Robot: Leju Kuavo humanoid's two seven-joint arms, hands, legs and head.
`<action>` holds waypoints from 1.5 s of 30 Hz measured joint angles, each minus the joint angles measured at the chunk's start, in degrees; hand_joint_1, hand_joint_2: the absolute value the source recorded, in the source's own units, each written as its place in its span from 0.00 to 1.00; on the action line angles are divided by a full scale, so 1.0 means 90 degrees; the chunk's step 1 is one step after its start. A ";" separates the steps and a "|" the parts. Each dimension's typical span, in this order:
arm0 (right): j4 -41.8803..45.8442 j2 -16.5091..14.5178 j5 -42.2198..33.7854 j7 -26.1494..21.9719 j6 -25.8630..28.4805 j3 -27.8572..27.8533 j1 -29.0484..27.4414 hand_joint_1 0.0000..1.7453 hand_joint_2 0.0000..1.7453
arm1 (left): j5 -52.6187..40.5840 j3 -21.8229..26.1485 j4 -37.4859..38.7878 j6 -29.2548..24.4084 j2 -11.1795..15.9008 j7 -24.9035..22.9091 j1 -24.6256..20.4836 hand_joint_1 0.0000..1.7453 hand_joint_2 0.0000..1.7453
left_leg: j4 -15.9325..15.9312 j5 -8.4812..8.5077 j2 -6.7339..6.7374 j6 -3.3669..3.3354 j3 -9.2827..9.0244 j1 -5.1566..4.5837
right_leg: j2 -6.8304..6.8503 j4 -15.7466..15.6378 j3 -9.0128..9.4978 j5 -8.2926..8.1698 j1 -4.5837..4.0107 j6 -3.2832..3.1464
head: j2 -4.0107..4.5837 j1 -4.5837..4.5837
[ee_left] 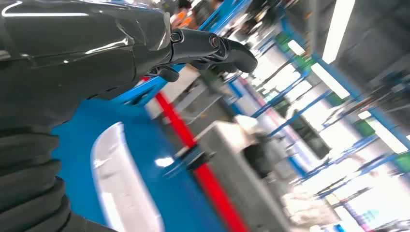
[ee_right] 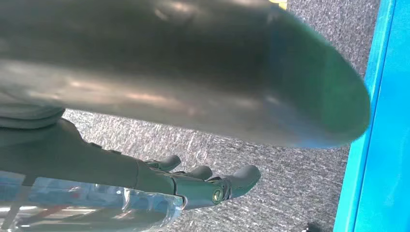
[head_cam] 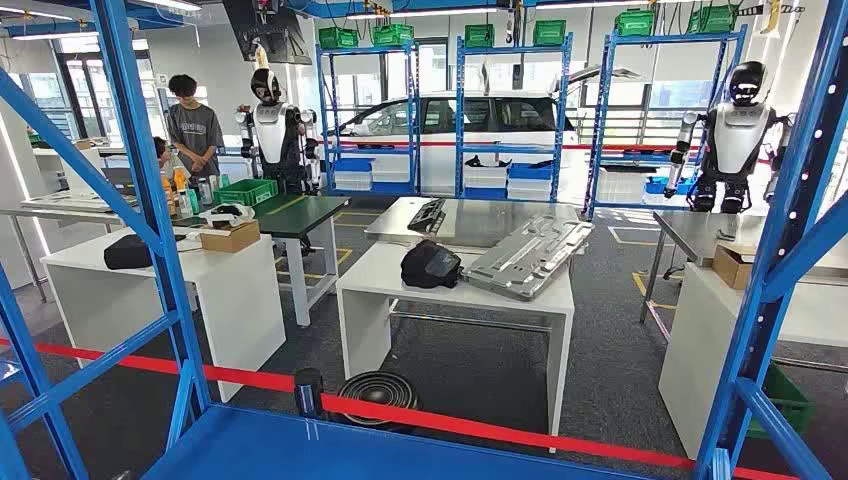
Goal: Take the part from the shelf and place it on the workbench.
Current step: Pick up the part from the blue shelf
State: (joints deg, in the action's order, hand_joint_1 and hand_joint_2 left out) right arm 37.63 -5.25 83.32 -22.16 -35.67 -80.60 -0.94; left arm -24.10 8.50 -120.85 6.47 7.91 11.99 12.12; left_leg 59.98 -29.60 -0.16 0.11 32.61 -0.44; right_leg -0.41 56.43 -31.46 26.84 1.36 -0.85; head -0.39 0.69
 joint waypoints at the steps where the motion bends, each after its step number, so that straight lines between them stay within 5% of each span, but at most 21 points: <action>1: 0.0007 -0.0002 0.0019 -0.0017 -0.0002 -0.0008 0.0000 0.00 0.00 | -0.0004 0.0028 0.0067 0.0033 0.0022 -0.0023 0.0004 0.00 1.00 | 0.0239 -0.0116 0.0001 0.0022 0.0113 0.0016 | 0.0001 0.0000 0.0001 0.0003 0.0000 -0.0005 | 0.0000 0.0005; 4: 0.0018 -0.0005 0.0107 -0.0083 0.0010 -0.0041 -0.0001 0.00 0.00 | -0.0164 0.0097 0.0414 0.0185 0.0135 -0.0140 0.0032 0.00 1.00 | 0.1303 -0.0520 0.0004 0.0107 0.0655 0.0090 | 0.0005 0.0002 0.0005 0.0015 -0.0003 -0.0020 | 0.0001 0.0020; 5: 0.0011 -0.0004 0.0138 -0.0103 0.0031 -0.0048 0.0000 0.00 0.00 | -0.0282 0.0097 0.0549 0.0234 0.0185 -0.0182 0.0028 0.00 1.00 | 0.1460 -0.0512 0.0007 0.0126 0.0756 0.0116 | 0.0005 0.0003 0.0009 0.0017 -0.0002 -0.0020 | 0.0001 0.0022; 6: -0.0003 -0.0002 0.0170 -0.0121 0.0065 -0.0052 0.0003 0.00 0.00 | -0.0419 0.0086 0.0683 0.0278 0.0240 -0.0222 0.0006 0.00 1.00 | 0.1359 -0.0384 0.0009 0.0137 0.0730 0.0140 | 0.0003 0.0004 0.0018 0.0020 0.0000 -0.0018 | 0.0000 0.0024; 8: -0.0060 0.0009 0.0225 -0.0152 0.0161 -0.0052 0.0010 0.00 0.00 | -0.0661 0.0035 0.0921 0.0331 0.0363 -0.0272 -0.0096 0.00 1.00 | 0.0505 0.0081 0.0012 0.0139 0.0336 0.0178 | -0.0001 0.0004 0.0053 0.0033 0.0005 -0.0004 | 0.0000 0.0027; 10: -0.0142 0.0041 0.0271 -0.0176 0.0257 -0.0053 0.0022 0.00 0.00 | -0.0821 -0.0057 0.1143 0.0348 0.0474 -0.0297 -0.0236 0.00 1.00 | -0.0236 0.0332 0.0009 0.0112 -0.0040 0.0168 | -0.0004 0.0009 0.0063 0.0049 -0.0024 0.0040 | 0.0000 0.0029; 15: -0.0357 0.0138 0.0366 -0.0200 0.0342 -0.0057 0.0048 0.00 0.00 | -0.1152 -0.0406 0.1603 0.0352 0.0678 -0.0346 -0.0648 0.00 1.00 | -0.0430 0.0394 -0.0013 -0.0098 -0.0115 0.0124 | 0.0005 0.0106 -0.0024 0.0109 -0.0011 0.0194 | 0.0001 0.0013; 19: -0.0485 0.0199 0.0407 -0.0201 0.0348 -0.0075 0.0074 0.00 0.00 | -0.1400 -0.0714 0.1962 0.0392 0.0739 -0.0425 -0.1021 0.00 1.00 | -0.0463 0.0433 0.0001 -0.0216 -0.0091 0.0087 | 0.0007 0.1671 -0.0816 0.0751 -0.0006 0.0129 | 0.0000 -0.0013; 20: -0.0502 0.0202 0.0421 -0.0200 0.0339 -0.0088 0.0072 0.00 0.00 | -0.1522 -0.0815 0.2081 0.0403 0.0750 -0.0459 -0.1141 0.00 1.00 | -0.0461 0.0435 -0.0003 -0.0224 -0.0086 0.0071 | 0.0008 0.1897 -0.0936 0.0796 -0.0008 0.0144 | 0.0000 -0.0014; 21: -0.0508 0.0202 0.0443 -0.0200 0.0313 -0.0101 0.0070 0.00 0.00 | -0.1649 -0.0926 0.2216 0.0416 0.0767 -0.0501 -0.1293 0.00 1.00 | -0.0457 0.0437 -0.0012 -0.0228 -0.0084 0.0058 | 0.0008 0.1866 -0.0931 0.0738 -0.0012 0.0171 | 0.0000 -0.0015; 23: -0.0490 0.0191 0.0510 -0.0204 0.0223 -0.0115 0.0077 0.00 0.00 | -0.1864 -0.1181 0.2530 0.0450 0.0826 -0.0593 -0.1669 0.00 1.00 | -0.0442 0.0436 -0.0034 -0.0225 -0.0090 0.0041 | 0.0013 0.1060 -0.0546 0.0377 -0.0025 0.0221 | 0.0001 -0.0022; 26: -0.0438 0.0179 0.0584 -0.0219 0.0140 -0.0115 0.0106 0.00 0.00 | -0.2021 -0.1510 0.2962 0.0484 0.0945 -0.0664 -0.2163 0.00 1.00 | -0.0414 0.0416 -0.0040 -0.0169 -0.0086 0.0003 | 0.0022 0.0061 -0.0073 0.0016 -0.0074 0.0149 | 0.0002 -0.0025; 30: -0.0428 0.0174 0.0660 -0.0228 0.0203 -0.0118 0.0113 0.00 0.00 | -0.2118 -0.1881 0.3481 0.0520 0.1073 -0.0685 -0.2720 0.00 1.00 | -0.0313 0.0338 -0.0029 -0.0044 -0.0025 0.0025 | 0.0017 -0.0017 -0.0033 -0.0041 -0.0056 0.0011 | 0.0001 -0.0015; 32: -0.0429 0.0178 0.0684 -0.0233 0.0242 -0.0118 0.0129 0.00 0.00 | -0.2125 -0.2065 0.3762 0.0551 0.1115 -0.0710 -0.3007 0.00 1.00 | 0.0235 0.0030 -0.0019 0.0030 0.0236 0.0062 | 0.0019 -0.0039 -0.0010 -0.0059 -0.0018 -0.0028 | 0.0001 -0.0002; 34: -0.0431 0.0183 0.0701 -0.0241 0.0262 -0.0117 0.0134 0.00 0.00 | -0.2154 -0.2240 0.4048 0.0585 0.1125 -0.0751 -0.3224 0.00 1.00 | 0.1161 -0.0355 -0.0009 0.0098 0.0682 0.0104 | 0.0018 -0.0036 -0.0012 -0.0057 -0.0018 -0.0038 | 0.0002 0.0009; 36: -0.0446 0.0185 0.0718 -0.0249 0.0300 -0.0112 0.0135 0.00 0.00 | -0.2214 -0.2421 0.4330 0.0629 0.1113 -0.0800 -0.3408 0.00 1.00 | 0.1567 -0.0388 0.0003 0.0128 0.0920 0.0133 | 0.0010 -0.0034 -0.0010 -0.0054 -0.0018 -0.0038 | 0.0002 0.0012; 37: -0.0464 0.0188 0.0723 -0.0252 0.0334 -0.0107 0.0141 0.00 0.00 | -0.2245 -0.2510 0.4470 0.0645 0.1102 -0.0824 -0.3513 0.00 1.00 | 0.1381 -0.0225 0.0009 0.0129 0.0858 0.0144 | 0.0003 -0.0033 -0.0004 -0.0052 -0.0018 -0.0036 | 0.0002 0.0014; 40: -0.0556 0.0214 0.0726 -0.0259 0.0445 -0.0093 0.0180 0.00 0.00 | -0.2297 -0.2750 0.4869 0.0661 0.1052 -0.0869 -0.3886 0.00 1.00 | 0.0019 0.0407 0.0007 0.0091 0.0220 0.0143 | -0.0019 -0.0030 0.0022 -0.0028 -0.0036 0.0002 | 0.0001 0.0015; 42: -0.0613 0.0248 0.0727 -0.0264 0.0478 -0.0090 0.0196 0.00 0.00 | -0.2312 -0.2878 0.5098 0.0662 0.1018 -0.0876 -0.4061 0.00 1.00 | -0.0361 0.0479 0.0001 0.0044 0.0026 0.0107 | -0.0027 -0.0028 0.0001 -0.0024 -0.0059 0.0060 | 0.0000 0.0015; 45: -0.0678 0.0296 0.0738 -0.0266 0.0487 -0.0089 0.0193 0.00 0.00 | -0.2301 -0.2999 0.5294 0.0667 0.0985 -0.0879 -0.4175 0.00 1.00 | -0.0415 0.0504 0.0003 -0.0071 0.0025 0.0095 | -0.0023 -0.0003 -0.0049 0.0000 -0.0052 0.0153 | 0.0000 0.0012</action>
State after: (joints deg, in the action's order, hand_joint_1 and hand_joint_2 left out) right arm 31.52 -2.58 89.96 -24.56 -31.28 -81.40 0.80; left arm -44.81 -18.49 -73.20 12.47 16.78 4.08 -25.45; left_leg 56.25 -25.06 -0.14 -0.53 32.83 0.42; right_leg -0.62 56.40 -31.90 26.84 0.90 0.53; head -0.39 0.79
